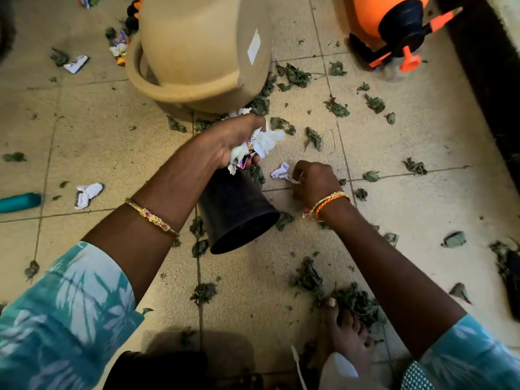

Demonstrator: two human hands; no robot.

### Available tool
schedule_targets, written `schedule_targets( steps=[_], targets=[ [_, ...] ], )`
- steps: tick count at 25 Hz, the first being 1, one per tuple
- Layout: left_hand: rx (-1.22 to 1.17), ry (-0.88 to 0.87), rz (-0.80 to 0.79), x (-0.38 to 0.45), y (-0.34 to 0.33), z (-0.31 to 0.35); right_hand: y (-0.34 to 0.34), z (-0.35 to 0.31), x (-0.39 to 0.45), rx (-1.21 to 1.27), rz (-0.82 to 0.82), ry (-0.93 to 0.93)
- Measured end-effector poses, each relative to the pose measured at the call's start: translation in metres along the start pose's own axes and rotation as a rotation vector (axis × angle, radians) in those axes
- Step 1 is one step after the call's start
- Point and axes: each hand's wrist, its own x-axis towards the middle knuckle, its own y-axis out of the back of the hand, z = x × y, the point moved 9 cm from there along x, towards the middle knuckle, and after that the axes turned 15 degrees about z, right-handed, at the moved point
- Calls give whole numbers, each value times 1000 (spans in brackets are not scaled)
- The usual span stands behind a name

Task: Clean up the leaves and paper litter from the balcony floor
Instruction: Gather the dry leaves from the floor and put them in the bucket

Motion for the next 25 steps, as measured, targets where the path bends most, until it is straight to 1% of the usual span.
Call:
schedule_targets(
  steps=[3,6,7,8,10,14,15,17,18,19,20,22,23,24,25],
  targets=[
    [13,-6,4,-2,8,-1,20,18,11,162,93,-130],
    [5,-8,-18,-4,10,1,43,27,21,526,111,-320],
    [-5,-4,-40,-5,7,3,51,22,26,624,97,-320],
    [-22,6,-73,-7,2,4,60,14,31,664,83,-279],
    [-65,20,-159,-12,-13,8,76,-2,38,639,85,-193],
    [-94,11,-274,-21,-39,17,91,-17,39,514,165,-116],
    [-66,1,-274,-22,-43,18,90,-17,37,527,135,-125],
    [24,-23,-229,-21,-47,17,86,-6,27,660,31,-215],
    [59,-32,-203,-20,-48,17,86,4,21,663,12,-250],
    [73,-37,-187,-20,-49,17,89,17,15,544,8,-252],
    [70,-38,-181,-19,-50,18,88,32,7,330,-28,-241],
    [64,-37,-189,-16,-56,19,72,61,-18,-100,-203,-254],
    [71,-30,-200,-14,-59,18,61,69,-30,-222,-264,-249],
    [82,-21,-211,-12,-63,18,53,72,-40,-273,-281,-242],
    [85,-12,-222,-12,-67,17,48,72,-47,-274,-253,-247]
  ],
)
